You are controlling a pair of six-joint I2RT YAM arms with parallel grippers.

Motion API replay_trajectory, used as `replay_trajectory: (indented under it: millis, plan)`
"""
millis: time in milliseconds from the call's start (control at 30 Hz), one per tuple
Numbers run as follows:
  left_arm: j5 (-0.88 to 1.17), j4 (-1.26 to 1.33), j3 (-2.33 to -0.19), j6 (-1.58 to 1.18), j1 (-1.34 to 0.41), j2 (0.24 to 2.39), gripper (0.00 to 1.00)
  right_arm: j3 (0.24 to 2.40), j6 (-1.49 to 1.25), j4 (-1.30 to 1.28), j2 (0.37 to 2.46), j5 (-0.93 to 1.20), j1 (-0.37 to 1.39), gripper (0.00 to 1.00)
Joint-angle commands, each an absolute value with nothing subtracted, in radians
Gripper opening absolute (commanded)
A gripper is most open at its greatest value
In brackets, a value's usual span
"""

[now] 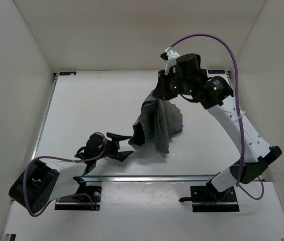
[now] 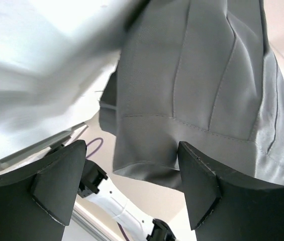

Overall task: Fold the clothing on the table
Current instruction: Flatten the skirt out

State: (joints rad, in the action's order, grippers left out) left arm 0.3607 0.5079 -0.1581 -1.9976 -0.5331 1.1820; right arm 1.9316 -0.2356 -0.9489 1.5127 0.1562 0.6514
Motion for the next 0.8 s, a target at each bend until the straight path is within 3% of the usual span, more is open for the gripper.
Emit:
replay_trajectory:
  millis: [0, 333, 433, 467, 500, 600, 767]
  plan:
    - [0.304, 0.477, -0.14, -2.281, -0.548, 1.138, 0.84, 1.983, -0.222, -0.87, 1.493, 0.138, 0.67, 0.0]
    - [0.318, 0.519, -0.25, -2.299, -0.618, 1.255, 0.84, 1.988, -0.224, -0.87, 1.505, 0.115, 0.707, 0.0]
    - [0.296, 0.511, -0.268, -2.304, -0.634, 1.272, 0.69, 1.985, -0.219, -0.87, 1.497, 0.109, 0.706, 0.0]
    - [0.29, 0.506, -0.261, -2.303, -0.632, 1.267, 0.55, 1.98, -0.219, -0.871, 1.496, 0.104, 0.704, 0.01]
    - [0.284, 0.5, -0.264, -2.296, -0.63, 1.259, 0.35, 1.983, -0.218, -0.87, 1.496, 0.101, 0.707, 0.01]
    - [0.252, 0.451, -0.265, -2.28, -0.617, 1.221, 0.0, 1.973, -0.218, -0.876, 1.483, 0.089, 0.698, 0.0]
    - [0.224, 0.313, -0.278, -2.214, -0.494, 1.097, 0.0, 1.933, -0.227, -0.905, 1.428, 0.103, 0.635, 0.0]
